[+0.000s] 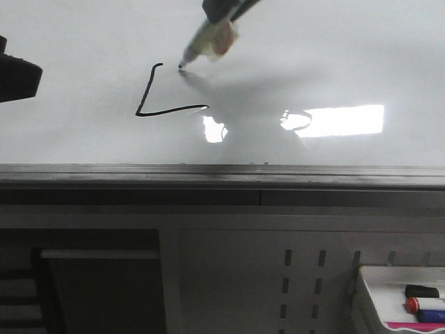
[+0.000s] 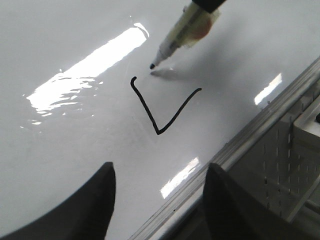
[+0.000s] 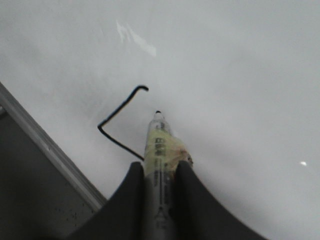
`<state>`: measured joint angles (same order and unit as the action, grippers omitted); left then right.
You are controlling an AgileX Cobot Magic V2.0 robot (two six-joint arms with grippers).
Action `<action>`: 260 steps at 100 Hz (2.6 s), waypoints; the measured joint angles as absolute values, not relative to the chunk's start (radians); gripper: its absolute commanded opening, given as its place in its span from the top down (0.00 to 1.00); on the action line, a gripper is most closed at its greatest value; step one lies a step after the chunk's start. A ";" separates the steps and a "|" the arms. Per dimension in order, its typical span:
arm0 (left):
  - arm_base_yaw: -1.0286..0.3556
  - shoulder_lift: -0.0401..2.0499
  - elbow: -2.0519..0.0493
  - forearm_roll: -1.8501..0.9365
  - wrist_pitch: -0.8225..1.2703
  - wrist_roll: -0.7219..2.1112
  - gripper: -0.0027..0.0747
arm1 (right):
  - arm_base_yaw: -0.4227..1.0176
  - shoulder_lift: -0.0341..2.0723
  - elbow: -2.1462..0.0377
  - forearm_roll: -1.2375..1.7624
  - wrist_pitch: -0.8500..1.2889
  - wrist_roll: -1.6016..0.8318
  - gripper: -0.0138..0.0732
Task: Write number 4 on whiteboard
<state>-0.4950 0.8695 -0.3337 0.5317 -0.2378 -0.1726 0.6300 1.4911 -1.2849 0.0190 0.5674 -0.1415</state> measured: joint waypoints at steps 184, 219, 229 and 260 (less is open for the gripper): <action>-0.533 1.109 -0.340 0.771 -0.486 -0.215 0.99 | 0.928 1.445 -1.273 0.058 0.718 -0.174 0.24; -0.533 1.111 -0.417 0.136 -0.266 -0.259 0.99 | 0.835 1.332 -1.305 0.041 0.685 -0.174 0.27; -0.533 1.136 -0.484 0.000 -0.131 -0.260 0.99 | 0.822 1.301 -1.305 0.041 0.685 -0.174 0.27; -0.516 1.259 -0.629 -0.195 0.070 -0.261 0.99 | 0.822 1.293 -1.305 0.041 0.687 -0.174 0.27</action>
